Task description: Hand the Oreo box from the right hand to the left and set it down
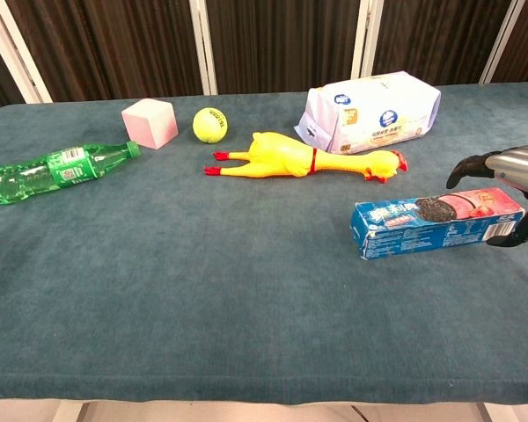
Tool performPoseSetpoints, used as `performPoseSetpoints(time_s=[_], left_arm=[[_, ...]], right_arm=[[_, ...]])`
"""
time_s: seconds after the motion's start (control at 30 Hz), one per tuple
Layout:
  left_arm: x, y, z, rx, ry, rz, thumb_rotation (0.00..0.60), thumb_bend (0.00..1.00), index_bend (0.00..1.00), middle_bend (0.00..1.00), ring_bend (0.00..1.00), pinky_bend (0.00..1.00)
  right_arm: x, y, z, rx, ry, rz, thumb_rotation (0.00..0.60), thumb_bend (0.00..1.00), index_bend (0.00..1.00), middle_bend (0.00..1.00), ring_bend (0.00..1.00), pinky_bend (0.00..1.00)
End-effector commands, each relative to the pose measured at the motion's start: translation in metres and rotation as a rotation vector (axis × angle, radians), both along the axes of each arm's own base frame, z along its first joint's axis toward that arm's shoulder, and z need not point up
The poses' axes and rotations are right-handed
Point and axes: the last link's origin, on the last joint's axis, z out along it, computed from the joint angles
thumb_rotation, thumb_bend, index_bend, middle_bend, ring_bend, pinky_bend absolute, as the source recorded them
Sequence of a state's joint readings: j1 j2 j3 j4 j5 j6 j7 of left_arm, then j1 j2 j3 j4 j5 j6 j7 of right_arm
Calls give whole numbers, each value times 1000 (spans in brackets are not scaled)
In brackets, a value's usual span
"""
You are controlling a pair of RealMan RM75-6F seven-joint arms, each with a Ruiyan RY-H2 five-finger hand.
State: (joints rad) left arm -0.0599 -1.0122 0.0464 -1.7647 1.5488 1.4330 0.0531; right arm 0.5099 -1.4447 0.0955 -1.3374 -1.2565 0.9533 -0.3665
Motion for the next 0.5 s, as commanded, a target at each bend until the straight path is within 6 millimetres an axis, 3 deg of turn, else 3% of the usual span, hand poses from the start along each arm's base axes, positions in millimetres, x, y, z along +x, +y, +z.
performPoseSetpoints(time_s=[0.03, 0.4, 0.5], left_arm=[[0, 0, 0, 0, 0, 0, 600, 223, 122, 50, 0, 236], [0, 0, -1, -3, 1, 0, 600, 224, 122, 50, 0, 236], [0, 0, -1, -8, 0, 1, 600, 223, 122, 50, 0, 236]], right_arm=[[0, -1, 0, -2, -4, -4, 600, 124, 244, 131, 109, 153], [-1, -3, -1, 1, -14, -16, 600, 128, 244, 131, 109, 156], [0, -4, -3, 4, -27, -21, 600, 179, 245, 131, 109, 160]])
